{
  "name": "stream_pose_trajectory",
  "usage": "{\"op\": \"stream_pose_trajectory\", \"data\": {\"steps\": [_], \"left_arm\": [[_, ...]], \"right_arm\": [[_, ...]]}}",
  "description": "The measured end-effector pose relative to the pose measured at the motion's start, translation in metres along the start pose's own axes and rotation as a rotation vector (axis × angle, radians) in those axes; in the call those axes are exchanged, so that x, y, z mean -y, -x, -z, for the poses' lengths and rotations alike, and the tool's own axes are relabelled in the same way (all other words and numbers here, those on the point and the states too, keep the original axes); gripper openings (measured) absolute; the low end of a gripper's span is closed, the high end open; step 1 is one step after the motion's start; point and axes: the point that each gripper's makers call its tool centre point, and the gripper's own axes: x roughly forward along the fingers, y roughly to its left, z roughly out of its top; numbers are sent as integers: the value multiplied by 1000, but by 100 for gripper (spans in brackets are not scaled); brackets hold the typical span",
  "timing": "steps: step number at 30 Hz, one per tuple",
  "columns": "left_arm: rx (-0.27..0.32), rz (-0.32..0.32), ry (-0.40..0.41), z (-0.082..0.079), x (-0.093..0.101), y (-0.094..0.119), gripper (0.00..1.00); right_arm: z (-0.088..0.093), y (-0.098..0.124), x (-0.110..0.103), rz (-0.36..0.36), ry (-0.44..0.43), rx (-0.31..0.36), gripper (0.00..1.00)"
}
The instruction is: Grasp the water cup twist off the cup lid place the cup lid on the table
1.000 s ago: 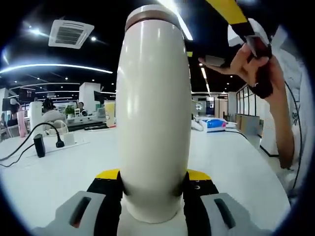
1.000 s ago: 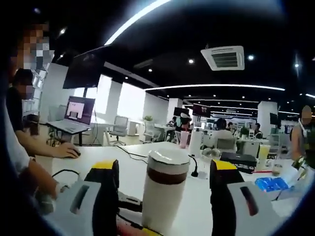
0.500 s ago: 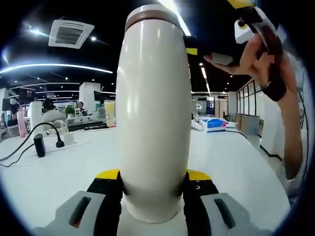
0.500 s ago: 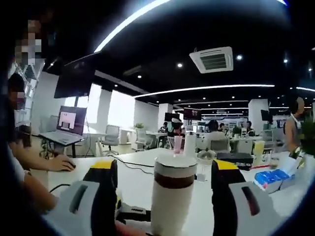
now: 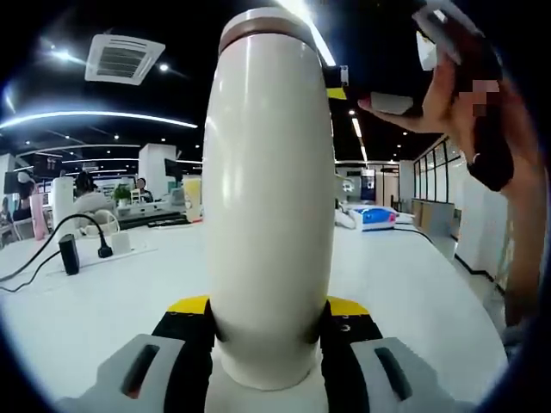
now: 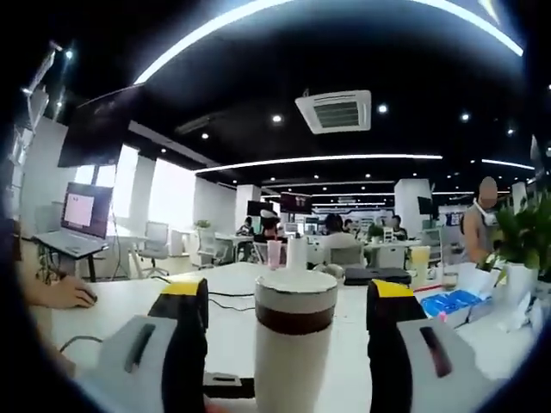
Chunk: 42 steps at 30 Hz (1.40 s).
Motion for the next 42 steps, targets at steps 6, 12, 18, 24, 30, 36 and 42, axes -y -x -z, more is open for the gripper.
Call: {"op": "stream_pose_trajectory", "data": {"steps": [6, 12, 18, 24, 30, 36, 42], "left_arm": [[0, 0, 1, 0, 0, 0, 50], [-1, 0, 0, 0, 0, 0, 50], [-1, 0, 0, 0, 0, 0, 50], [0, 1, -5, 0, 0, 0, 50], [-1, 2, -3, 0, 0, 0, 50], [-1, 2, 0, 0, 0, 0, 50], [-1, 1, -1, 1, 0, -1, 50]], "right_arm": [[-5, -5, 4, 14, -26, 28, 71], [-3, -7, 3, 8, -35, 29, 64], [0, -11, 3, -3, -41, 18, 57], [1, -13, 5, -8, -40, 16, 53], [3, -13, 6, -9, -32, 13, 46], [4, -14, 7, -25, -30, 14, 45], [5, -15, 8, -67, -6, 1, 45]]}}
